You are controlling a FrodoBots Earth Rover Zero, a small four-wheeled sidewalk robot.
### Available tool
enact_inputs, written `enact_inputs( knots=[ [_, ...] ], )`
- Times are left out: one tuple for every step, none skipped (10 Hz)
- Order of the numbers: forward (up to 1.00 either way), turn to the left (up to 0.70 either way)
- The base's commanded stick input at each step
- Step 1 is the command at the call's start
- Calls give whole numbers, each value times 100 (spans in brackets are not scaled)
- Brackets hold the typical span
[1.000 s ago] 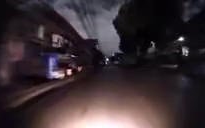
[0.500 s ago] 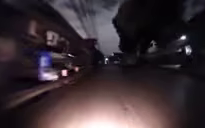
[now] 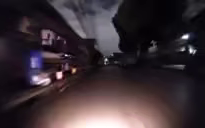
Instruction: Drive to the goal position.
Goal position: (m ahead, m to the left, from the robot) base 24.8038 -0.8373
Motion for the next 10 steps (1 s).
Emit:
enact_inputs(
  knots=[
    [100, 0],
    [100, 0],
    [100, 0],
    [100, 0],
    [100, 0],
    [100, 0],
    [100, 0],
    [100, 0],
    [100, 0],
    [100, 0]
  ],
)
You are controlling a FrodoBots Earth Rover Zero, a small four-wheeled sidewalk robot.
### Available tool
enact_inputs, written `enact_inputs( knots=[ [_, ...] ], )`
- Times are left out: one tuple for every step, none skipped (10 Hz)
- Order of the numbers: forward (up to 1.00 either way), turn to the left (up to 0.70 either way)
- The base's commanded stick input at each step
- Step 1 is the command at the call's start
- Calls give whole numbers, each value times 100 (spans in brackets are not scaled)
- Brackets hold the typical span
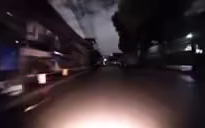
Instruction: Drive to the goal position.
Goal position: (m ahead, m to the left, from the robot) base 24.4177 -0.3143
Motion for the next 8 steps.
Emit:
enact_inputs(
  knots=[
    [100, 0],
    [100, 0],
    [100, 0],
    [100, 0],
    [100, 0],
    [100, 0],
    [100, 0],
    [100, 0]
  ],
)
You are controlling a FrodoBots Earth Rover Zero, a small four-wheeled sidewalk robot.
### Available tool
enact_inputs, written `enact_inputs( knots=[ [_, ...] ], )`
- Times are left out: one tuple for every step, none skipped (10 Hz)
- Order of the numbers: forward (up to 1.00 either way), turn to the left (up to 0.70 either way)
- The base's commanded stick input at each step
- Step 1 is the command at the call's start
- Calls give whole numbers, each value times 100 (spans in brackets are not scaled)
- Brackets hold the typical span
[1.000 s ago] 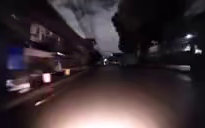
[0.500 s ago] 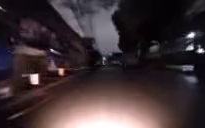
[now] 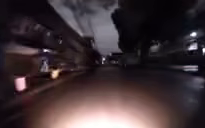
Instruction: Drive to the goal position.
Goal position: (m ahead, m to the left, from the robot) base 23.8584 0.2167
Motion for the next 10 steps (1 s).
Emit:
enact_inputs(
  knots=[
    [100, 0],
    [100, 0],
    [100, 0],
    [100, 0],
    [100, 0],
    [100, 0],
    [100, 0],
    [100, 0],
    [100, 0],
    [100, 0]
  ],
)
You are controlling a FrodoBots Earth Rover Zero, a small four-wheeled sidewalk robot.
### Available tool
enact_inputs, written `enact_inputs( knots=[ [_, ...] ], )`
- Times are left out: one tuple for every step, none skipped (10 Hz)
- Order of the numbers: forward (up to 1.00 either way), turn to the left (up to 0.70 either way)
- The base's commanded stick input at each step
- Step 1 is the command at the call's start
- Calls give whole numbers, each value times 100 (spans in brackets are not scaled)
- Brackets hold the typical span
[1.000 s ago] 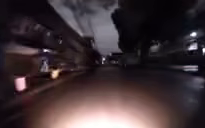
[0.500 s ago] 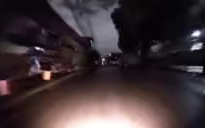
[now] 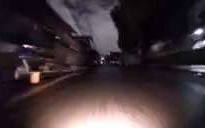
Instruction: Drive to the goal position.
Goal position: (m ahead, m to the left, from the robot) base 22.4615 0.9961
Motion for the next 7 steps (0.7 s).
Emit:
enact_inputs(
  knots=[
    [100, 0],
    [100, 0],
    [100, 0],
    [100, 0],
    [100, 0],
    [100, 0],
    [100, 0]
  ],
)
